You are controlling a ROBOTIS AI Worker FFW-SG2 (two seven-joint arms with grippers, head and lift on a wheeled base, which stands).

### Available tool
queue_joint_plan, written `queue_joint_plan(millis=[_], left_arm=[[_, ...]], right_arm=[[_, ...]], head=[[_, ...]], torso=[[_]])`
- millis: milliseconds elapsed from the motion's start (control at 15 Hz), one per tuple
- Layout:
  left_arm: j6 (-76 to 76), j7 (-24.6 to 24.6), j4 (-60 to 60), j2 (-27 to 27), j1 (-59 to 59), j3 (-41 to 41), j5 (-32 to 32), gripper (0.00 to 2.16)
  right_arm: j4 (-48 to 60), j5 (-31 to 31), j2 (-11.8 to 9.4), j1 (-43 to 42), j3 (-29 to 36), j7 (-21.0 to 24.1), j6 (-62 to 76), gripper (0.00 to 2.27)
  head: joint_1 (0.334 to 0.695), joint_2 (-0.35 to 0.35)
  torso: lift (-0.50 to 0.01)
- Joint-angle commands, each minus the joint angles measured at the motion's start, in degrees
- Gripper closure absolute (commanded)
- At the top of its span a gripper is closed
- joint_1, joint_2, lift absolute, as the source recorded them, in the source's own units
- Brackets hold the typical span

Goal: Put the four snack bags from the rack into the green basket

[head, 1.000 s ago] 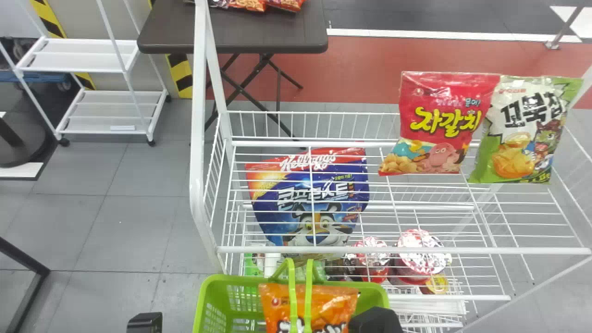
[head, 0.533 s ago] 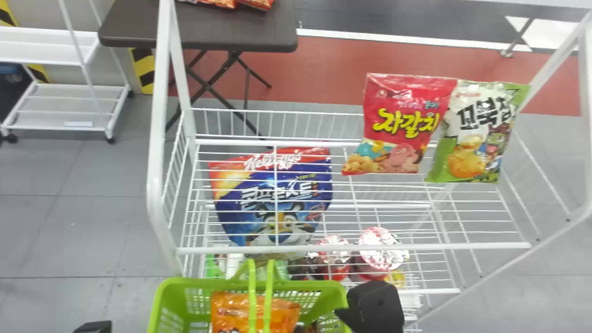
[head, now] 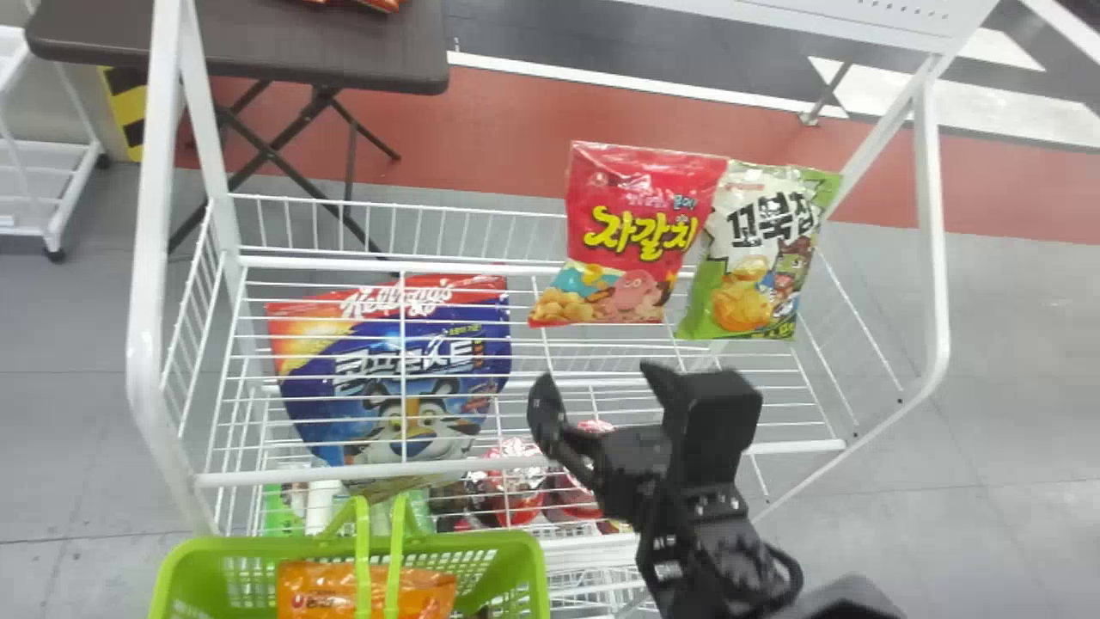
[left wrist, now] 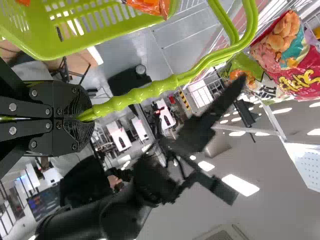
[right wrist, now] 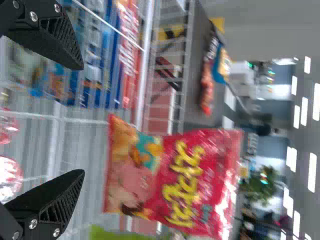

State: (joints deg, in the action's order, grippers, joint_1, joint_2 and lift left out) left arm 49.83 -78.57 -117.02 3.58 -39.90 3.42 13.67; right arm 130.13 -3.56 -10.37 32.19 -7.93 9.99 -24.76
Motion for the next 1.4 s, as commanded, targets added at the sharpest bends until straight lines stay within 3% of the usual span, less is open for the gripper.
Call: queue_joint_plan(millis=[0,333,400,600,733,800,867,1067,1200,1333], left_arm=[[0.2,0.1,-0.1,0.2,0.1,-0.9,-0.7,1.65],[0.6,0.0,-0.2,0.5,0.3,-0.9,-0.7,1.65],[0.9,-0.2,-0.2,0.5,0.3,-0.8,-0.7,1.65],[1.3,-0.2,-0.1,0.5,0.7,-0.9,-0.7,1.65],[1.3,-0.1,0.4,0.5,1.0,-1.0,-0.7,1.65],[1.3,0.0,0.4,0.5,1.0,-1.0,-0.7,1.65],[1.3,-0.1,0.4,0.6,1.0,-1.0,-0.7,1.65],[1.5,-0.1,0.2,0.7,1.1,-0.9,-0.7,1.65],[1.5,-0.1,0.2,0.7,0.9,-0.9,-0.7,1.65],[1.5,0.0,0.4,0.6,0.9,-0.7,-0.7,1.65]], right_arm=[[-3.3,-0.2,1.4,-6.9,3.2,0.0,-0.5,0.08],[-13.6,-0.6,2.5,-17.8,8.4,0.6,-2.8,0.09],[-15.2,-3.4,2.5,-19.9,10.0,0.1,-5.6,0.09],[-17.1,-5.5,2.4,-22.7,11.1,-3.5,-9.3,0.09],[-17.5,-8.8,2.3,-25.0,12.6,-6.5,-14.0,0.23],[-18.1,-9.0,2.2,-25.9,12.7,-7.4,-14.7,0.35],[-18.8,-8.6,2.1,-26.9,12.9,-9.7,-14.9,0.62],[-21.8,-8.7,2.1,-29.6,13.5,-15.3,-16.2,1.93],[-23.1,-8.6,2.1,-29.6,13.6,-16.6,-12.5,2.2],[-22.2,-8.8,2.1,-27.6,13.6,-16.7,-9.8,2.23]], head=[[0.695,-0.333],[0.695,-0.35],[0.695,-0.35],[0.695,-0.35],[0.695,-0.35],[0.695,-0.35],[0.695,-0.35],[0.695,-0.35],[0.695,-0.35],[0.695,-0.35]], torso=[[-0.009],[-0.009],[-0.009],[-0.009],[-0.009],[-0.009],[-0.009],[-0.008],[-0.008],[-0.008]])
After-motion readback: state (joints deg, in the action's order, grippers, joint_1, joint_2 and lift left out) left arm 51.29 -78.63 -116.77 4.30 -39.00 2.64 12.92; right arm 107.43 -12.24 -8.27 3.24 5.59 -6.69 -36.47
